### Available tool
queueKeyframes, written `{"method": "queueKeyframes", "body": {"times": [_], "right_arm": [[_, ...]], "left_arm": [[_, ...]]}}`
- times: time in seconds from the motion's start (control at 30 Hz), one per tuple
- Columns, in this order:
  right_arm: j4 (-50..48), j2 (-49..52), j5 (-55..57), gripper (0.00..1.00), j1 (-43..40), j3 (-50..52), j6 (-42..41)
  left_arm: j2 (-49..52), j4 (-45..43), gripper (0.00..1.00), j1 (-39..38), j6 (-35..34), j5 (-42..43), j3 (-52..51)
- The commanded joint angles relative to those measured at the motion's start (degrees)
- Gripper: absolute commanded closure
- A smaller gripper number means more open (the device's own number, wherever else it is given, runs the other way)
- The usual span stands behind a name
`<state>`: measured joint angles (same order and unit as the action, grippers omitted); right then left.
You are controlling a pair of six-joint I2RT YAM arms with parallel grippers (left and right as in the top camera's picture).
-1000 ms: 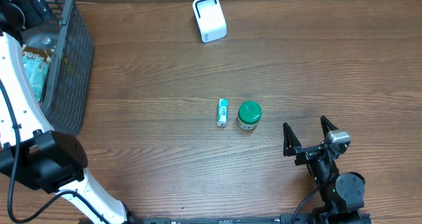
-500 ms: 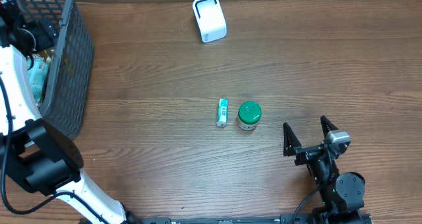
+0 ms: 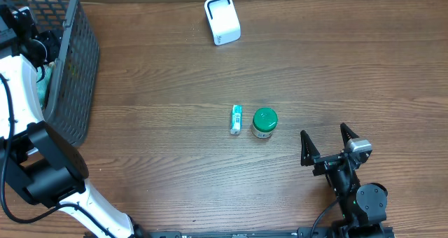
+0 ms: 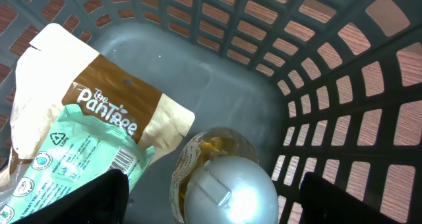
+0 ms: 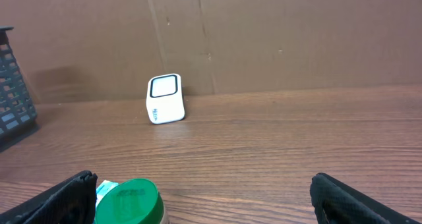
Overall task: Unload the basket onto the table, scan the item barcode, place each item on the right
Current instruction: 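Move the left gripper left and down into the grey basket, then grasp the yellow dish-soap bottle in the basket with left gripper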
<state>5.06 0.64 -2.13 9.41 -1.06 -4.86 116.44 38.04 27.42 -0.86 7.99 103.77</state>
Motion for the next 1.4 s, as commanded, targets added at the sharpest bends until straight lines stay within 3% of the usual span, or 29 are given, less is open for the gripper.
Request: {"method": "queueKeyframes", "body": {"times": [0.0, 0.47, 0.77, 1.37], "right_arm": [[-0.39, -0.42, -0.07, 0.00, -0.15, 0.61, 0.22], [-0.39, -0.42, -0.09, 0.00, -0.15, 0.61, 0.22], [-0.39, -0.42, -0.07, 0.00, -0.15, 0.61, 0.22], [-0.39, -0.42, -0.07, 0.00, -0.15, 0.61, 0.22]], "left_arm": [[2.40, -0.33, 0.16, -0.11, 1.09, 0.90, -0.59], [4.48, -1.55, 0.32, -0.11, 1.09, 0.87, 0.35], [1.44, -1.29, 0.51, -0.07, 0.66, 0.85, 4.37], [-17.38, -4.90, 0.56, -0.07, 0.46, 0.44, 8.66]]}}
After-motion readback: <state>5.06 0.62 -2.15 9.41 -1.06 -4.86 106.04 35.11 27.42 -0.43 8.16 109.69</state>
